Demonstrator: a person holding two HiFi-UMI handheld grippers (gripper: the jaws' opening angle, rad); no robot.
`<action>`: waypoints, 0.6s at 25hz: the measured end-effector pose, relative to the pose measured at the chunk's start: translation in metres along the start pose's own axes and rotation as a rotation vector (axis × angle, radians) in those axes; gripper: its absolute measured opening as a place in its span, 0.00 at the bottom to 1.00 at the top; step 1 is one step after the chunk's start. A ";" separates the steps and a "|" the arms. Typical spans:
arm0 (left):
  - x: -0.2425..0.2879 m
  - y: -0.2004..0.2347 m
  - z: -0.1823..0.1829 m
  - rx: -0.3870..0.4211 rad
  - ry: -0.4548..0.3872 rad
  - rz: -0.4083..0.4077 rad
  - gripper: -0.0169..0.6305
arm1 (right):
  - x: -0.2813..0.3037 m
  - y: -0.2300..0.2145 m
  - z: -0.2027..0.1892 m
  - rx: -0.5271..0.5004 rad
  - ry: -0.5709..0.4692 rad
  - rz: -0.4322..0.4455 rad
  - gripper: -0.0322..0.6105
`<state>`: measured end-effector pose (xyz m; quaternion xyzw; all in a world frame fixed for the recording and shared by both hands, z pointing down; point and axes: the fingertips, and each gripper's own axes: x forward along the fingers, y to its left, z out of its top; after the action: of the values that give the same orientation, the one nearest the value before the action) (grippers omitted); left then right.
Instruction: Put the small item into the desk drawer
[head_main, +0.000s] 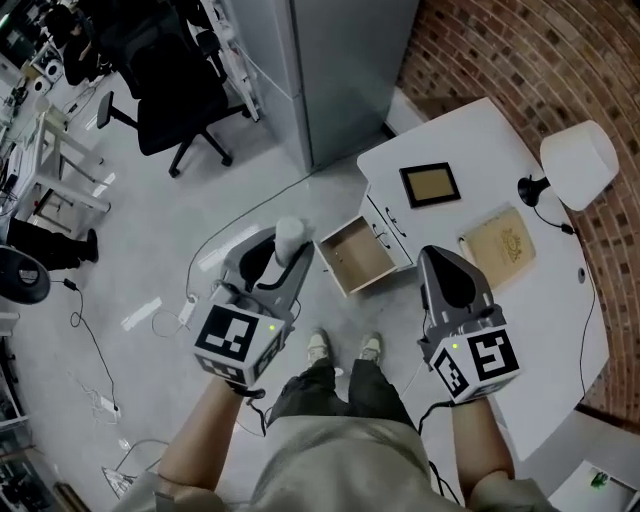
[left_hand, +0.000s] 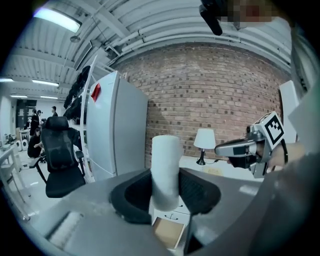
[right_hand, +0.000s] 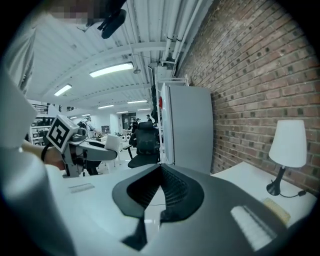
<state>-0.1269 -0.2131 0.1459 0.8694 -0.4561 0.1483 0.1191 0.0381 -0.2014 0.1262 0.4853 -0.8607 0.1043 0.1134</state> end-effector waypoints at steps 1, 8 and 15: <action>0.013 -0.001 -0.013 0.003 0.019 -0.006 0.25 | 0.006 -0.006 -0.012 0.010 0.007 0.002 0.05; 0.087 0.014 -0.106 0.032 0.106 -0.013 0.25 | 0.053 -0.024 -0.108 0.084 0.044 0.024 0.05; 0.157 0.018 -0.221 0.019 0.159 -0.051 0.25 | 0.095 -0.032 -0.210 0.072 0.059 0.054 0.05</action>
<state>-0.0904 -0.2663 0.4095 0.8672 -0.4216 0.2180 0.1504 0.0379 -0.2342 0.3567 0.4623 -0.8655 0.1524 0.1184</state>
